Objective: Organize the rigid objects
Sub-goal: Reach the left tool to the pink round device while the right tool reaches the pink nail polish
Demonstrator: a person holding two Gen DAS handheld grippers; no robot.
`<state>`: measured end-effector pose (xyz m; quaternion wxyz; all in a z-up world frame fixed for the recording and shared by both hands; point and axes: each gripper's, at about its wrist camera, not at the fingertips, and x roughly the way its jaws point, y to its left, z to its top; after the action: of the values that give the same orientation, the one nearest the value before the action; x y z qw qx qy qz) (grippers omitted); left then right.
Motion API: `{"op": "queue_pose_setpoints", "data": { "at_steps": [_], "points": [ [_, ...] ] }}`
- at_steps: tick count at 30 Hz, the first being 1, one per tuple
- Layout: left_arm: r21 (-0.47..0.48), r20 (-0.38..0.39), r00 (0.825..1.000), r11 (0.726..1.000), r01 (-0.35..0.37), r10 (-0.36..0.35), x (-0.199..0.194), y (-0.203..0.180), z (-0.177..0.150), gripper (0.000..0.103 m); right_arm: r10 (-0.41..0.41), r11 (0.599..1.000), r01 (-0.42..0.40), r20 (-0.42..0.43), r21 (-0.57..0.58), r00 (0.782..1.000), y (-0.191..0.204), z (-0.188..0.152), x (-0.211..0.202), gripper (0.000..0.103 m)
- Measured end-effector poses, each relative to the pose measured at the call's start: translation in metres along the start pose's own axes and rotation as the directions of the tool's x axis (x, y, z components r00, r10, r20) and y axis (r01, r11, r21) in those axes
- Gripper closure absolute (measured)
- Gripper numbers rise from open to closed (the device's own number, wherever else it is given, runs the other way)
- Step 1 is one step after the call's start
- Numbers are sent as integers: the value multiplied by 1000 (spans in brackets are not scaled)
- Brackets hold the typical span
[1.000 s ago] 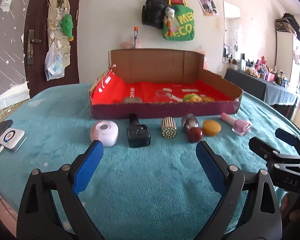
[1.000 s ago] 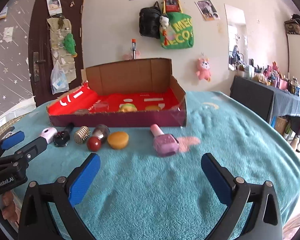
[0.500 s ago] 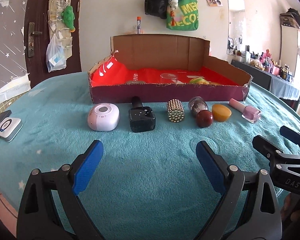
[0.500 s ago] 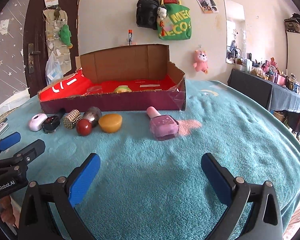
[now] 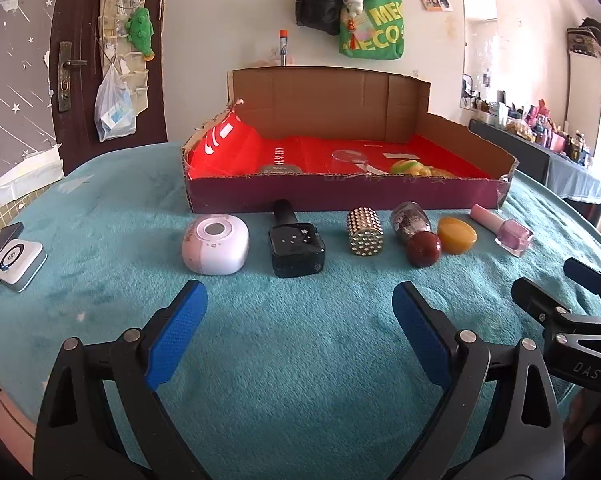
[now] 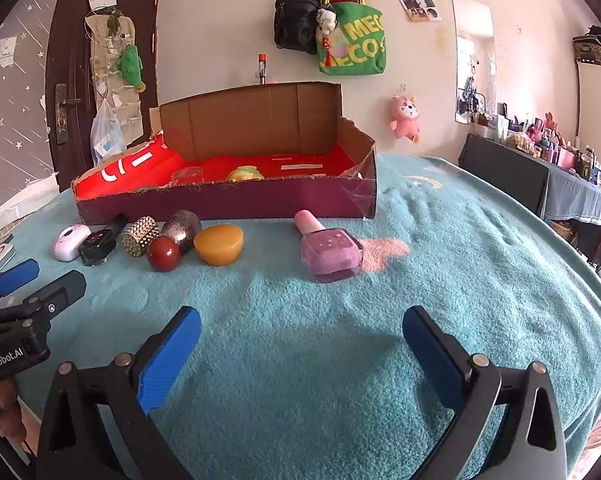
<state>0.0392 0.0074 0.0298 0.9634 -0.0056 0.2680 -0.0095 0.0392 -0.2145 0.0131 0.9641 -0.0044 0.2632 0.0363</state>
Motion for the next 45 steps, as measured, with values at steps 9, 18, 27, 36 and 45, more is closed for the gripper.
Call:
{"op": "queue_pose_setpoints", "data": {
  "at_steps": [9,18,27,36,45],
  "points": [
    [19,-38,999,999,-37,38,11,13,22,8,-9,1000,9,-1,-1,1000,-6,18,4,0],
    [13,-89,992,996,-91,92,24,35,40,8,-40,999,37,-69,-36,997,-16,45,18,0],
    [35,-150,984,995,-93,97,39,50,50,10,10,999,-17,-194,-36,981,-26,56,44,6],
    [20,-231,971,998,-67,70,59,60,51,21,49,998,-56,-277,-17,959,-31,57,63,12],
    [13,-277,960,999,-35,37,71,60,51,35,70,997,-77,-303,-12,950,-32,57,72,22]
  ]
}}
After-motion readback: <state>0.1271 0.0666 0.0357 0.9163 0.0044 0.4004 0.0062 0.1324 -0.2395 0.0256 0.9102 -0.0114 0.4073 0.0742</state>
